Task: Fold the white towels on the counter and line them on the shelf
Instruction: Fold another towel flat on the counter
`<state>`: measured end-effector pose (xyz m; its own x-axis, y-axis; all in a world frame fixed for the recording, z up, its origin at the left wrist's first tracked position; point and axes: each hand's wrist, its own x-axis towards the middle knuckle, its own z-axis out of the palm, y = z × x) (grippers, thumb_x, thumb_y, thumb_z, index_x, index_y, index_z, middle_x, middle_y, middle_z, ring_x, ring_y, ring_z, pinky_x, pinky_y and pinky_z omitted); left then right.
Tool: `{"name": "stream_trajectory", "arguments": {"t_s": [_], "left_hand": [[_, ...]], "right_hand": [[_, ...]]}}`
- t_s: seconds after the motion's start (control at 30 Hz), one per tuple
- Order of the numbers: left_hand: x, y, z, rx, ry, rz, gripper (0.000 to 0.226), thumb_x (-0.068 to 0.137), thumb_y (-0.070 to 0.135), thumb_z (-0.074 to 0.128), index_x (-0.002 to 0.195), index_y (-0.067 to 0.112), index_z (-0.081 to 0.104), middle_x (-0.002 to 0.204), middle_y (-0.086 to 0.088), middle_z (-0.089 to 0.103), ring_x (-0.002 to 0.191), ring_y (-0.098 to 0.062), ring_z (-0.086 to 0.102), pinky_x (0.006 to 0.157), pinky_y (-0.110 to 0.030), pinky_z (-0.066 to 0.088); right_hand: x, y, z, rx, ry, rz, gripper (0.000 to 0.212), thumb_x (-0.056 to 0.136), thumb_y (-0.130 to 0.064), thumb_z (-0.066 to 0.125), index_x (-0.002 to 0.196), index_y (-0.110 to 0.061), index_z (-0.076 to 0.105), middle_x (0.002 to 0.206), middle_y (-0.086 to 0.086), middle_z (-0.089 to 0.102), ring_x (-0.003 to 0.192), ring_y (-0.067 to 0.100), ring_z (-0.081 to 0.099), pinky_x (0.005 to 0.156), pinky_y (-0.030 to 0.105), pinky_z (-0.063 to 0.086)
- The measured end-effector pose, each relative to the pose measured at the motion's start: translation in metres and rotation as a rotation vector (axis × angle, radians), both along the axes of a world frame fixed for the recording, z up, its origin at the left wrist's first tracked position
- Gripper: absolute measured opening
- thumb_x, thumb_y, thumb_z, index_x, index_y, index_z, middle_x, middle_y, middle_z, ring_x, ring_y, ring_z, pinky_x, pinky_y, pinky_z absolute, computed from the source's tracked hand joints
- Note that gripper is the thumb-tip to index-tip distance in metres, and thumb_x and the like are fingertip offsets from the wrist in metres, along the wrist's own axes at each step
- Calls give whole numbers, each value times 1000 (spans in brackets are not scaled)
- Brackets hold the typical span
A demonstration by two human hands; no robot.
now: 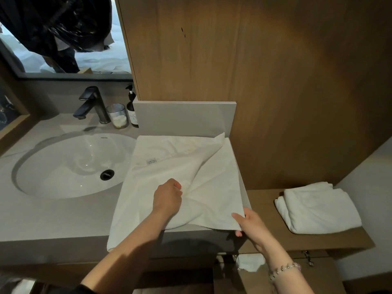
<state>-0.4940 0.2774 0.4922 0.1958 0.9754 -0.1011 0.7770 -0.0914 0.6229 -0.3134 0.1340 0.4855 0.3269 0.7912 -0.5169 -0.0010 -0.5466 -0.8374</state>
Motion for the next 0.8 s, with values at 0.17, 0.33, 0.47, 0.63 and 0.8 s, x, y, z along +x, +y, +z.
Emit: {"name": "stream_trajectory", "arguments": {"t_s": [0.17, 0.33, 0.47, 0.63, 0.8], "left_hand": [[-2, -9, -9, 101, 95, -120, 21, 92, 15, 47, 107, 12, 61, 102, -5, 68, 93, -25, 60, 70, -24, 37], [-9, -24, -18, 182, 180, -268, 28, 95, 27, 48, 120, 16, 56, 116, -2, 63, 102, -21, 59, 84, -27, 45], [-26, -27, -8, 186, 35, -281, 42, 94, 29, 52, 133, 14, 47, 133, -2, 52, 120, -19, 49, 99, -25, 35], [-70, -9, 21, 107, -244, 444, 45, 92, 19, 56, 132, 2, 44, 131, -12, 51, 122, -30, 46, 97, -34, 37], [-86, 4, 15, -274, -386, 460, 52, 92, 25, 56, 137, 4, 41, 138, -12, 49, 126, -29, 46, 99, -29, 34]], "right_hand": [[22, -22, -5, -71, -162, -9, 17, 95, -20, 53, 110, -15, 57, 80, -6, 61, 47, 7, 51, 47, 14, 42], [24, -30, -16, -108, -233, -111, 28, 90, -25, 62, 112, -10, 54, 83, 5, 62, 39, 3, 53, 45, 17, 39], [22, -31, -20, -116, -323, -124, 29, 88, -26, 65, 110, -12, 52, 84, 4, 59, 60, 13, 56, 50, 21, 37], [20, -24, -22, -170, -354, -156, 31, 84, -29, 68, 104, -12, 52, 108, 11, 61, 83, 23, 59, 60, 26, 41], [20, -21, -18, -163, -331, -186, 34, 84, -26, 69, 108, -10, 52, 99, 11, 62, 75, 20, 60, 57, 27, 40]]}}
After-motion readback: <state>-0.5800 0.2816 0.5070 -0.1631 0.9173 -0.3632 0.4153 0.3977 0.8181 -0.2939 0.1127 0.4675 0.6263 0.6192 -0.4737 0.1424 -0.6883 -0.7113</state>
